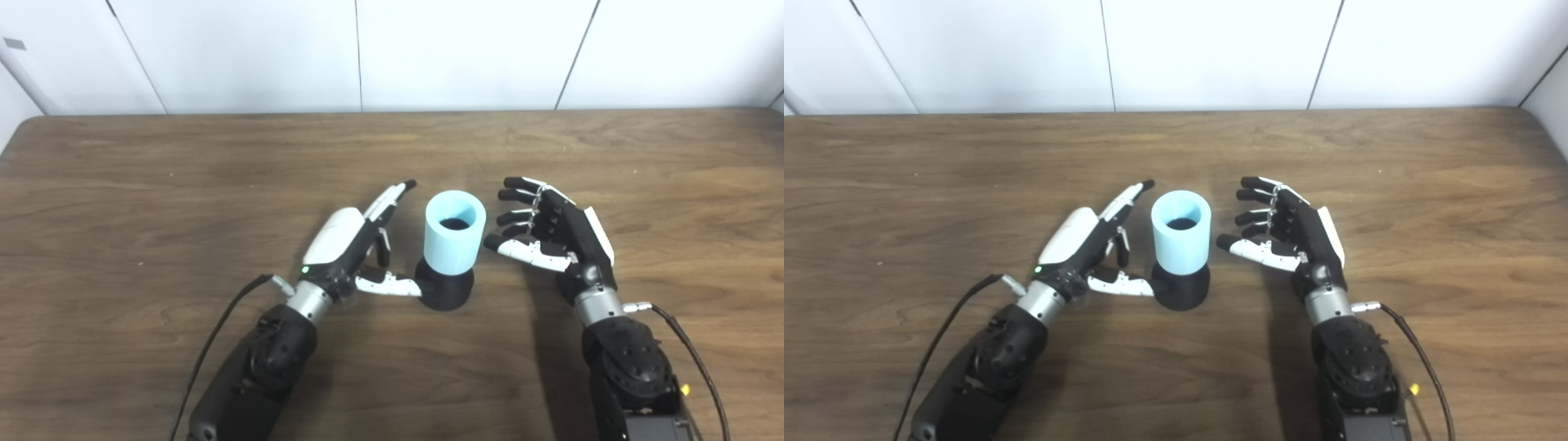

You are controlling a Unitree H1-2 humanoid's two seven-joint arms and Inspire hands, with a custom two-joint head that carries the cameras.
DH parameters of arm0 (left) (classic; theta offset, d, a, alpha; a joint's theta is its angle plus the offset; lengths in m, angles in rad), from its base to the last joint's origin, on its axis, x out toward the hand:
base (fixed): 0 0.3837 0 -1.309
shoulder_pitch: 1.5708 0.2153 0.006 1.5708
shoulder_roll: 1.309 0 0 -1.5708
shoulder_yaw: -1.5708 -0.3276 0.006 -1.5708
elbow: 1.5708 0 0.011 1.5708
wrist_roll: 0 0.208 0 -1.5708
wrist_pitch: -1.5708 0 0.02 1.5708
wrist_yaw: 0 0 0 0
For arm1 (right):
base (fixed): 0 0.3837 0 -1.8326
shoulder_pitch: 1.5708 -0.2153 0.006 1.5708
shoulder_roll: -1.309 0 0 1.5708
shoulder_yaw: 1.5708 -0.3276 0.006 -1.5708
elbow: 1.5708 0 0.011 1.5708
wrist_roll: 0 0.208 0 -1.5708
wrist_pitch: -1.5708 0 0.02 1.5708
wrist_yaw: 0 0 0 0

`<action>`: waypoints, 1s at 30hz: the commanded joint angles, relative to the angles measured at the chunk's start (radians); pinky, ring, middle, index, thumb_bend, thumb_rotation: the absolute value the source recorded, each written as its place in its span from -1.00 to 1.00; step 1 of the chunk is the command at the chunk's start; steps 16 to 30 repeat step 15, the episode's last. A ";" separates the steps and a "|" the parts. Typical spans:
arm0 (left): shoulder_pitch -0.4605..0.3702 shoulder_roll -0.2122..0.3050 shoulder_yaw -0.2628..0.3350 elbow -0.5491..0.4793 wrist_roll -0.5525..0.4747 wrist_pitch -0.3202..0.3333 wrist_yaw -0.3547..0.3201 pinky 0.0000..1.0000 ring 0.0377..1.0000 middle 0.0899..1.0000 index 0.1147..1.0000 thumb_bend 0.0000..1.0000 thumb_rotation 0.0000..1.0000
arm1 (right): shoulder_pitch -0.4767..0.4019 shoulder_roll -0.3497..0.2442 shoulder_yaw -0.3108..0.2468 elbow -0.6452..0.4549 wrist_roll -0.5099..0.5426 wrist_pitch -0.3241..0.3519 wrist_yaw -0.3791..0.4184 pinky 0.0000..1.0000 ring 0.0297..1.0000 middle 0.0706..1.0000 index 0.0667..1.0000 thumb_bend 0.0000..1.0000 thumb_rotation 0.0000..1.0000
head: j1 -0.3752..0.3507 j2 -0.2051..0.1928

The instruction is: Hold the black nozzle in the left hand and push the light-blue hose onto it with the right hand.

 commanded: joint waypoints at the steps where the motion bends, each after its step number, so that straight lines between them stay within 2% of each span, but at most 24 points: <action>1: 0.016 0.045 0.039 0.027 0.019 0.048 0.004 0.53 0.84 0.93 1.00 0.90 -0.33 | -0.017 0.002 -0.006 -0.003 0.009 -0.060 -0.014 -0.13 0.04 0.34 0.36 0.43 -0.82 | 0.002 -0.001; 4: 0.018 0.045 0.073 0.015 -0.010 0.048 0.001 0.46 0.77 0.87 0.97 0.75 -0.53 | -0.016 0.001 -0.007 0.011 0.009 -0.075 -0.019 -0.15 0.02 0.33 0.35 0.44 -0.80 | 0.003 -0.005; 5: 0.020 0.042 0.088 0.012 -0.028 0.044 0.002 0.41 0.69 0.80 0.91 0.65 -0.61 | -0.015 0.002 -0.007 0.014 0.011 -0.078 -0.022 -0.16 0.01 0.32 0.34 0.41 -0.83 | 0.002 -0.007; 6: 0.021 0.037 0.106 0.011 -0.058 0.036 0.003 0.38 0.66 0.77 0.87 0.63 -0.66 | -0.014 0.003 -0.008 0.018 0.012 -0.082 -0.024 -0.16 0.01 0.32 0.34 0.41 -0.84 | 0.000 -0.009; 8: 0.028 0.014 0.153 0.006 -0.156 0.027 -0.003 0.27 0.49 0.61 0.74 0.56 -0.79 | -0.012 0.005 -0.009 0.023 0.014 -0.091 -0.028 -0.16 0.01 0.31 0.33 0.39 -0.88 | -0.004 -0.012; 10: 0.038 -0.015 0.200 -0.006 -0.276 0.033 -0.024 0.07 0.27 0.39 0.55 0.47 -0.95 | -0.009 0.006 -0.010 0.023 0.017 -0.094 -0.030 -0.16 0.01 0.31 0.33 0.36 -0.88 | -0.011 -0.015; 13: 0.053 -0.060 0.264 -0.048 -0.448 0.094 -0.062 0.00 0.08 0.20 0.35 0.31 -0.99 | -0.005 0.016 -0.026 0.018 0.057 -0.090 -0.031 -0.16 0.01 0.29 0.31 0.30 -0.84 | -0.018 -0.022; 15: 0.064 -0.087 0.299 -0.076 -0.540 0.131 -0.072 -0.07 0.04 0.18 0.27 0.25 -0.95 | -0.001 0.024 -0.040 0.019 0.093 -0.100 -0.030 -0.16 0.02 0.27 0.30 0.28 -0.70 | -0.020 -0.026; 30: 0.064 -0.087 0.299 -0.076 -0.540 0.131 -0.072 -0.07 0.04 0.18 0.27 0.25 -0.95 | -0.001 0.024 -0.040 0.019 0.093 -0.100 -0.030 -0.16 0.02 0.27 0.30 0.28 -0.70 | -0.020 -0.026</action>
